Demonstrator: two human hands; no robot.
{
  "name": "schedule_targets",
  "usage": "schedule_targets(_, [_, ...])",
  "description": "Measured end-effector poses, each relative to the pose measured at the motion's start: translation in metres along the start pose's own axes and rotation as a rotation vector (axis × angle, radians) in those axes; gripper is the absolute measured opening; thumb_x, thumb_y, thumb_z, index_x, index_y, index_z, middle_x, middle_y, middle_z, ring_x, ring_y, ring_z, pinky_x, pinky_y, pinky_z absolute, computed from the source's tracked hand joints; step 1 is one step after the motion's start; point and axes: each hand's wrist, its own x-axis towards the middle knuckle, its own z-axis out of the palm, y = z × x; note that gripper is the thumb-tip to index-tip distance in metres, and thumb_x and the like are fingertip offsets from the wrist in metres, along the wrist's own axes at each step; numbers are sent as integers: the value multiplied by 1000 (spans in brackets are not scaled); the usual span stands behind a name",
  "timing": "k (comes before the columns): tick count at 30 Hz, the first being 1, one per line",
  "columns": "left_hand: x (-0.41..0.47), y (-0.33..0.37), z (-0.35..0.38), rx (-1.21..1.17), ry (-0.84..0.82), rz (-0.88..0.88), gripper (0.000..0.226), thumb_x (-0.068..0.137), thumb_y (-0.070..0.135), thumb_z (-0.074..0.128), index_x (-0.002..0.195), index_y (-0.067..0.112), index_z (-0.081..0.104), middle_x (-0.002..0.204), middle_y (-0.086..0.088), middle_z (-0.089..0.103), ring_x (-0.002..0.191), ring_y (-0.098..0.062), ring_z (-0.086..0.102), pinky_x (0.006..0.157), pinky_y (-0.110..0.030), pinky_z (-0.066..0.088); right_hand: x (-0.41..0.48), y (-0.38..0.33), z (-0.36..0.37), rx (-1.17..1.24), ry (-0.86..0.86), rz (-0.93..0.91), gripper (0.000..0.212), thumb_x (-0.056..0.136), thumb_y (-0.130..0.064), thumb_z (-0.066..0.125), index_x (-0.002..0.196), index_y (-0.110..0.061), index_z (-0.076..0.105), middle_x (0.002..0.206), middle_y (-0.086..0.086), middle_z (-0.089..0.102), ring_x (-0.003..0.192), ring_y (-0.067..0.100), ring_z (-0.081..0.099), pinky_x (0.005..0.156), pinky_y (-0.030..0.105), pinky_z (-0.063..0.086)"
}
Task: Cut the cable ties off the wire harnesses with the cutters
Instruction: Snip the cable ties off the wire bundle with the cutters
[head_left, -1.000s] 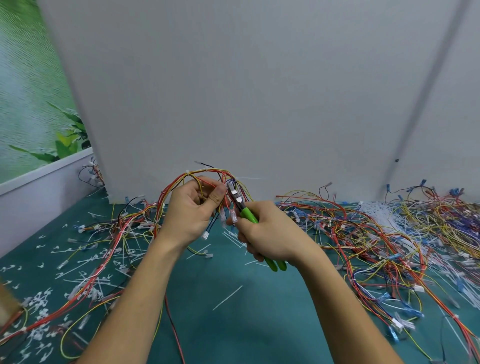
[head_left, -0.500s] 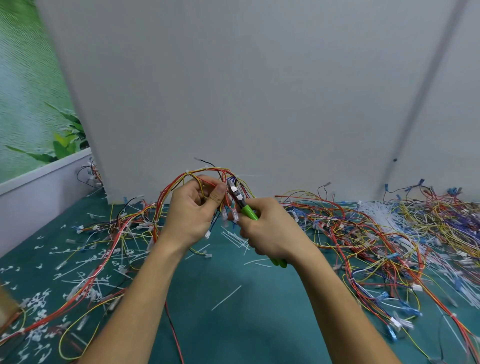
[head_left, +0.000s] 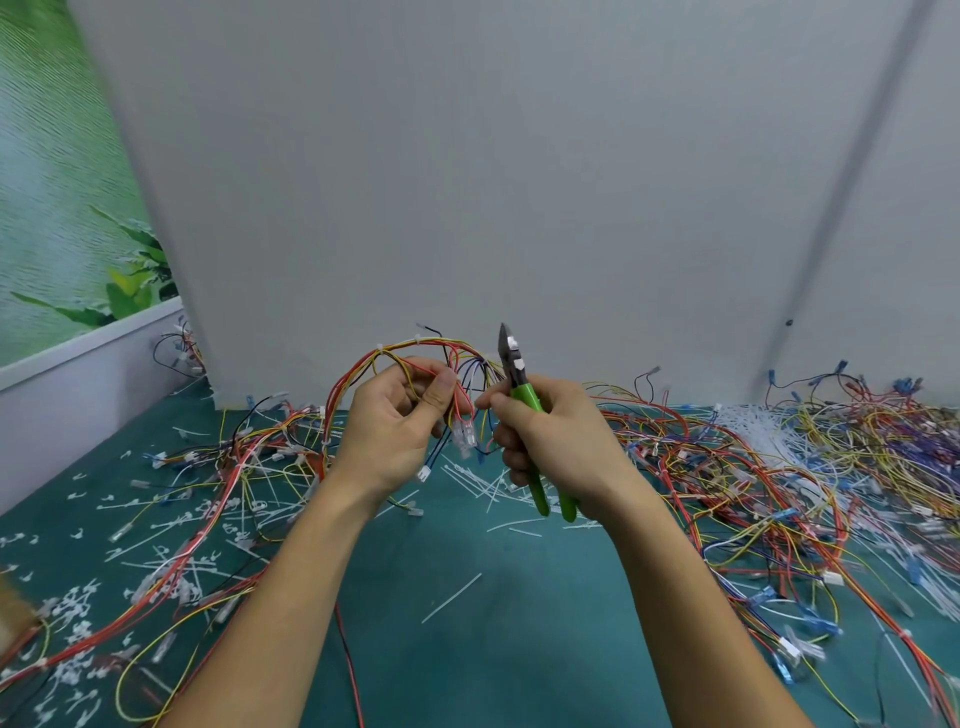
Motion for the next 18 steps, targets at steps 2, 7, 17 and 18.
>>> schedule_targets(2, [0,2,0,-14,10,-8,23,91,36,62,94,14,65,75,3,74,66,-9,64,61,-21,51,-1,-2,-5,-108,-42,-14,16,103,-12,55,102,-11,71,62,-1,54,57,18,48,53,32,45])
schedule_targets(7, [2,3,0,4,92,-2,22,89,37,65,94,16,67,77,2,74,66,-9,65,63,-21,52,-3,-1,-8,-439,-116,-40,14,101,-17,57,97,-22,70,66,-6,57,59,16,49,57,26,45])
schedule_targets(17, [1,3,0,70,98,25,17,87,38,67,92,22,69,79,9,74,66,-3,64,63,-15,50,-4,0,-4,-514,-122,-94,21,103,-27,57,85,-21,65,65,-2,57,58,18,46,55,28,40])
schedule_targets(18, [0,4,0,74,98,23,17,87,38,67,93,22,69,79,10,74,66,-2,64,63,-15,50,-3,0,-4,-507,-126,-92,23,103,-27,56,82,-22,63,66,0,58,59,20,47,57,30,42])
